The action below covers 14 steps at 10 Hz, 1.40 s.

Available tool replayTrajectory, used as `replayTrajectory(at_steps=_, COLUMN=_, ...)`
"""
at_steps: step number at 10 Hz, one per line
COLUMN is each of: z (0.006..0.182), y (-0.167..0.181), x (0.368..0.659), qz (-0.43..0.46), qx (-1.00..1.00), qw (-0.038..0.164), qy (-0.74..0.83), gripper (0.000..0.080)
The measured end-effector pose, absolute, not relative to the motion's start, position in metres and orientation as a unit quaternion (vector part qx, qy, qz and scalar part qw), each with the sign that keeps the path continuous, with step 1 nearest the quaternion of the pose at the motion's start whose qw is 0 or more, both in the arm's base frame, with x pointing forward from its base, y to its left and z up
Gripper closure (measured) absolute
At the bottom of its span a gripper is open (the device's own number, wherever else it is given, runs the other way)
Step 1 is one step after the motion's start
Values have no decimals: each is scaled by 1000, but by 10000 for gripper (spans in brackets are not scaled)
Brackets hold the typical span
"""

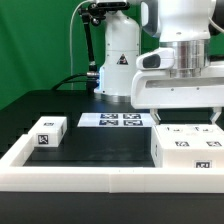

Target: Assemble cabinet

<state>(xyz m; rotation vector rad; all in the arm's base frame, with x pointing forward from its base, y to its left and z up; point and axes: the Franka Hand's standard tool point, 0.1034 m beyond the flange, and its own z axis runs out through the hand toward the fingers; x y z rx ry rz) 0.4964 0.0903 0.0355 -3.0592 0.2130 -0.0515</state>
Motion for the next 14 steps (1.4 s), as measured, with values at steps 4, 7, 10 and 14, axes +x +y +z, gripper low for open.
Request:
replayTrajectory(at_steps=4, z=35, y=91, x=496, qz=-16, qx=-997, qw=37, qy=61, gripper=2)
replayTrajectory(at_steps=7, z=23, y=94, x=500, qz=-50, qx=-997, qw=32, qy=49, gripper=3)
replayTrajectory(at_steps=10, z=23, y=94, x=501, qz=-56, qx=-997, qw=32, qy=38, gripper=3)
replayTrajectory(at_steps=14, z=22, y=88, x=500, qz=-55, qx=-998, qw=28, qy=24, gripper=3)
